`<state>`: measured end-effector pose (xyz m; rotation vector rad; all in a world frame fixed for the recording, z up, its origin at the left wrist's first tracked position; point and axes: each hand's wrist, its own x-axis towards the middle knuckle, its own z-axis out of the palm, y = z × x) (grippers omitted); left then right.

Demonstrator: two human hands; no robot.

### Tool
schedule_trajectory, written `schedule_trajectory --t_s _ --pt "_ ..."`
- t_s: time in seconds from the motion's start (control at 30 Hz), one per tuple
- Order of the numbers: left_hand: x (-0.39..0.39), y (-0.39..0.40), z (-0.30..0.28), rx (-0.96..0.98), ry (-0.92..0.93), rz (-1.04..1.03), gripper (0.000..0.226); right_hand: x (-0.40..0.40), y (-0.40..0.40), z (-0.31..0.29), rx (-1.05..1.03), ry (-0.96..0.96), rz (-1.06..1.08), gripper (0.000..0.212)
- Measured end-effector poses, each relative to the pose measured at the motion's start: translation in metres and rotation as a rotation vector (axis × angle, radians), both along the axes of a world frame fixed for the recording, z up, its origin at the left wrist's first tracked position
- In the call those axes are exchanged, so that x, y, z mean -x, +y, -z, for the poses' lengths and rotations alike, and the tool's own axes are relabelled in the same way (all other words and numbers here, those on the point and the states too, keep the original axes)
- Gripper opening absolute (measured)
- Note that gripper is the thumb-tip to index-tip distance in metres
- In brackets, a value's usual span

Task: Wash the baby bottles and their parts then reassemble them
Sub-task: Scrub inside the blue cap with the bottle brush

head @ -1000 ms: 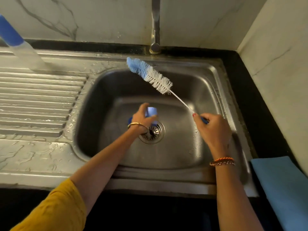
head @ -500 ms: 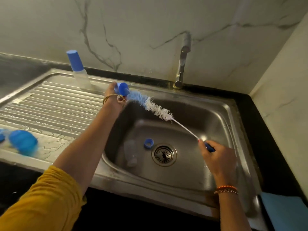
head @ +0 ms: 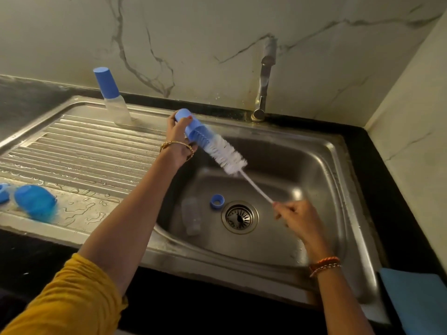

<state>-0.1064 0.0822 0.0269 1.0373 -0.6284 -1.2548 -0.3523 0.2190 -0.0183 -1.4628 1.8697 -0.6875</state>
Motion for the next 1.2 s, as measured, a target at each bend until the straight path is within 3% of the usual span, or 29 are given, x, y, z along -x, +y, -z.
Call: schedule_trajectory --t_s 0.1,0.17,0.3,0.43,0.53,0.57,0.63,0.77,0.83,0.93,1.1,1.2 --pt "0.001 0.006 -0.003 0.040 0.083 0.039 0.080 0.000 -0.001 -0.006 -0.522 -0.443 -0.109 0.038" --pt "-0.001 0.005 0.002 0.039 0.113 0.043 0.069 0.005 -0.002 -0.003 -0.506 -0.458 -0.090 0.036" --pt "-0.002 0.000 0.010 0.018 0.168 -0.127 0.048 0.005 -0.002 0.003 -0.042 -0.290 -0.051 0.015" --pt "-0.003 -0.001 0.010 0.002 0.044 -0.204 0.046 0.002 -0.003 0.006 0.572 0.292 0.063 0.008" --pt "-0.006 -0.004 0.014 -0.026 0.028 -0.149 0.048 0.000 -0.001 0.004 0.799 0.466 0.112 0.013" --pt "-0.006 -0.005 0.016 -0.039 -0.003 -0.143 0.048 -0.003 0.001 0.003 0.771 0.448 0.118 0.016" --pt "-0.008 -0.010 0.016 -0.049 -0.058 -0.138 0.049 -0.011 0.003 0.000 0.508 0.243 0.128 0.027" --pt "-0.014 -0.013 0.008 0.026 0.003 -0.015 0.044 -0.012 -0.003 -0.011 -0.227 -0.549 0.128 0.038" --pt "-0.012 -0.011 0.003 0.023 0.001 0.006 0.037 -0.011 -0.005 -0.009 -0.308 -0.614 0.146 0.034" --pt "-0.009 -0.014 -0.004 0.005 0.027 -0.069 0.028 -0.016 -0.003 -0.007 -0.091 -0.466 0.117 0.018" --pt "-0.006 -0.017 -0.007 -0.068 0.033 -0.082 0.043 -0.015 -0.004 -0.005 0.667 0.451 0.158 0.008" --pt "-0.002 -0.018 -0.003 -0.110 0.083 -0.066 0.046 -0.018 0.000 -0.009 0.800 0.566 0.248 0.008"
